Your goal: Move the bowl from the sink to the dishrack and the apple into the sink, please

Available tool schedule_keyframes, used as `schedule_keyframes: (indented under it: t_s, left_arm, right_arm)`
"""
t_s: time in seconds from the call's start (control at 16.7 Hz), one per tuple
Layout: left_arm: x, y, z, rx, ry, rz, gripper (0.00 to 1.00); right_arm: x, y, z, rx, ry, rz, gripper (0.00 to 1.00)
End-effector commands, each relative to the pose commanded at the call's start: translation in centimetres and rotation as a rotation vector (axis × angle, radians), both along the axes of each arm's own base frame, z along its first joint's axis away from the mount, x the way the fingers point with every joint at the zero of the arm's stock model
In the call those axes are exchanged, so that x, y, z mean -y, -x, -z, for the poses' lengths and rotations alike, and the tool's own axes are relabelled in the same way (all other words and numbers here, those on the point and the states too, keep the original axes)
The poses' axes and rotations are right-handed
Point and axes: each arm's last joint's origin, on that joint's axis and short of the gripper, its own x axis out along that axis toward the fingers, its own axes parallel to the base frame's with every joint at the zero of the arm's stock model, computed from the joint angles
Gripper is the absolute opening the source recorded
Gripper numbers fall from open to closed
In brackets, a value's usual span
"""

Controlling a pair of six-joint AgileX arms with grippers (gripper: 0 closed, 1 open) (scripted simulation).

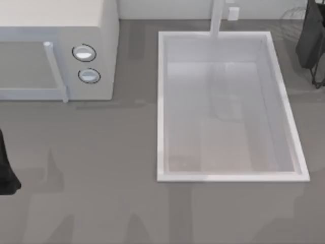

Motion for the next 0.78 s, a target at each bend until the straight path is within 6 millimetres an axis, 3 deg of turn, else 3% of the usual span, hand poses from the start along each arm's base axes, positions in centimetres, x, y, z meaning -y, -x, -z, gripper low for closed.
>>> schedule_keyframes:
  t_s: [0.6, 0.78]
  left_arm:
    - [0.0, 0.0, 0.0, 0.0, 0.0, 0.0, 1.0]
    - [0.0, 0.0, 0.0, 0.0, 0.0, 0.0, 1.0]
  right_arm:
    - [0.0, 0.0, 0.0, 0.0, 0.0, 0.0, 0.02]
    - [0.0, 0.0, 0.0, 0.0, 0.0, 0.0, 0.0]
